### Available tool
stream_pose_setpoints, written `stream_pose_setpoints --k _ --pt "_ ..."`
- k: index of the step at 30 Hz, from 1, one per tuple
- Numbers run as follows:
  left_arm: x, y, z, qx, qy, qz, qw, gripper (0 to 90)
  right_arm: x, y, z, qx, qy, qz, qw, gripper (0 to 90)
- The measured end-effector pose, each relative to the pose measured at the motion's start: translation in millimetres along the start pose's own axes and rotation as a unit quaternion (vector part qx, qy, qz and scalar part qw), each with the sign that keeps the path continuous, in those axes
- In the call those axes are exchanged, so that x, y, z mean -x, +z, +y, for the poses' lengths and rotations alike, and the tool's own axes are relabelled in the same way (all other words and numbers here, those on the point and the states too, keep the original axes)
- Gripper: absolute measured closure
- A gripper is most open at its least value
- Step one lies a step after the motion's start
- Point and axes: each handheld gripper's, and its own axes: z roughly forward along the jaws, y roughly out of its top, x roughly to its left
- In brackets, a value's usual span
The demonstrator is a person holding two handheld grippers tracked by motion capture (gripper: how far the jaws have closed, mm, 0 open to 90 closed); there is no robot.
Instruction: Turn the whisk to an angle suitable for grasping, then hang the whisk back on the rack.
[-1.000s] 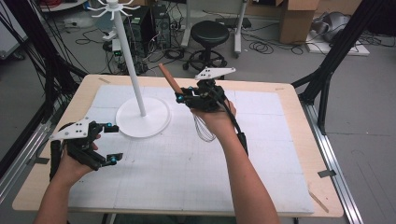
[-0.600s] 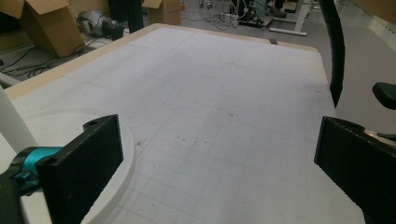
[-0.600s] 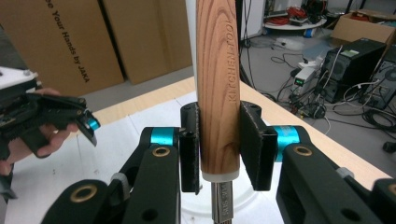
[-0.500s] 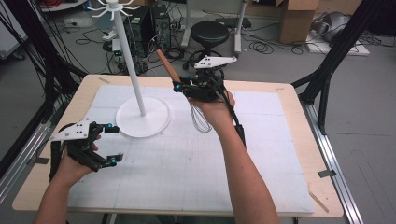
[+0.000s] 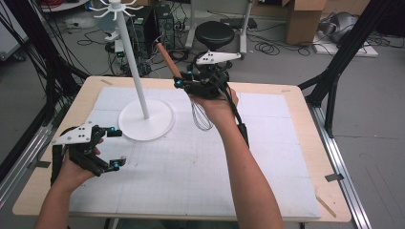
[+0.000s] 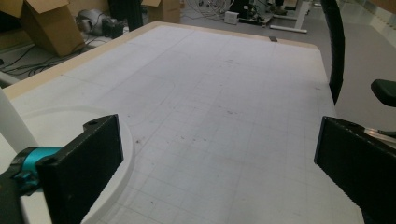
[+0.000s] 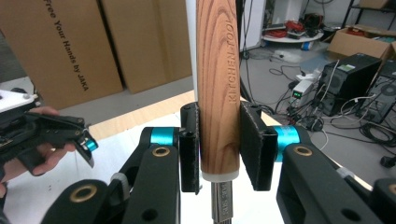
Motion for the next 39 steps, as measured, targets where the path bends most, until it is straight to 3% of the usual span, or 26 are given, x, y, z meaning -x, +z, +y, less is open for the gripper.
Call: stream_pose_setpoints --k 8,17,25,39 --pt "0.8 0.9 0.4 -0.002 0.001 0.000 1.0000 1.8 4.9 -1.9 6.1 0.029 0.003 -0.005 0.9996 70.8" --pt "-0.3 0.8 -0.2 -0.001 0.000 -0.002 1.0000 1.7 4.9 7.0 29.1 0.053 -0.005 -0.021 0.9984 70.8" --pt "2.1 5.2 0.3 -0.008 0.003 -0.005 1.0000 1.7 5.0 21.7 51.8 0.059 -0.016 -0.028 0.9978 70.9" --pt "2.6 3.8 1.0 -0.004 0.002 -0.003 1.0000 1.7 9.1 28.6 66.1 0.065 -0.015 -0.044 0.9968 70.9"
